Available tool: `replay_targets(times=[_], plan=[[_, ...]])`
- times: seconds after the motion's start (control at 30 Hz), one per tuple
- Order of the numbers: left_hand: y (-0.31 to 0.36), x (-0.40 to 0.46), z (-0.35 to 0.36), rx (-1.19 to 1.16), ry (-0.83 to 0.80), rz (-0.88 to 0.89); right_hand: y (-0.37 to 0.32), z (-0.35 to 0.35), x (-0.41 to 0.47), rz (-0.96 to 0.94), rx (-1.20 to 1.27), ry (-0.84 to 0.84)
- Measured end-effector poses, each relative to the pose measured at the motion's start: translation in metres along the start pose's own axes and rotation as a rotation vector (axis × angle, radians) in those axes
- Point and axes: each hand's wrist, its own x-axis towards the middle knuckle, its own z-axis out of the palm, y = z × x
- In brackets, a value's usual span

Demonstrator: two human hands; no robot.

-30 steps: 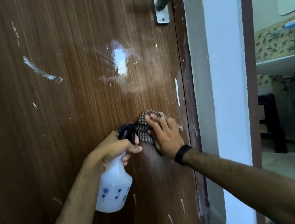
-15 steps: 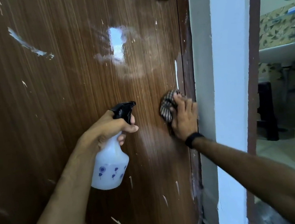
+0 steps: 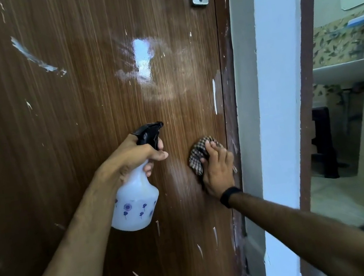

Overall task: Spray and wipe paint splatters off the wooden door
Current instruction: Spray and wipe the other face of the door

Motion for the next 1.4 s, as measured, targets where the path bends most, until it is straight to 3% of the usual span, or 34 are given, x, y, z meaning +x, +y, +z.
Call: replay_targets(times=[0.2, 0.3, 0.47, 0.6, 0.7, 0.83, 0.9, 0.97, 1.17, 1.4], plan=[[0.027, 0.003, 0.010, -0.138, 0.132, 0.118, -0.046, -0.019, 0.133, -0.239, 0.011, 0.066], [0.037, 0.007, 0.013, -0.253, 0.194, 0.170, -0.031, -0.026, 0.157, -0.371, -0.042, 0.083], [0.045, 0.005, 0.013, -0.314, 0.185, 0.211, -0.005, -0.027, 0.171, 0.184, -0.117, 0.314], [0.049, 0.000, 0.005, -0.274, 0.173, 0.261, -0.028, -0.025, 0.186, 0.241, -0.134, 0.341], [0.049, -0.002, -0.006, -0.306, 0.215, 0.286, -0.059, -0.023, 0.192, -0.009, -0.070, 0.245], [0.045, -0.007, -0.020, -0.325, 0.273, 0.296, -0.094, -0.013, 0.189, -0.701, -0.081, 0.014], [0.043, -0.010, -0.024, -0.329, 0.279, 0.286, -0.100, -0.009, 0.202, -0.895, -0.084, -0.075], [0.041, -0.012, -0.031, -0.333, 0.294, 0.268, -0.108, -0.009, 0.219, -0.805, -0.038, -0.034], [0.029, -0.022, -0.054, -0.317, 0.357, 0.232, -0.135, -0.024, 0.275, -0.067, 0.040, 0.294], [0.025, -0.029, -0.067, -0.306, 0.355, 0.219, -0.122, -0.017, 0.249, 0.344, -0.061, 0.366]])
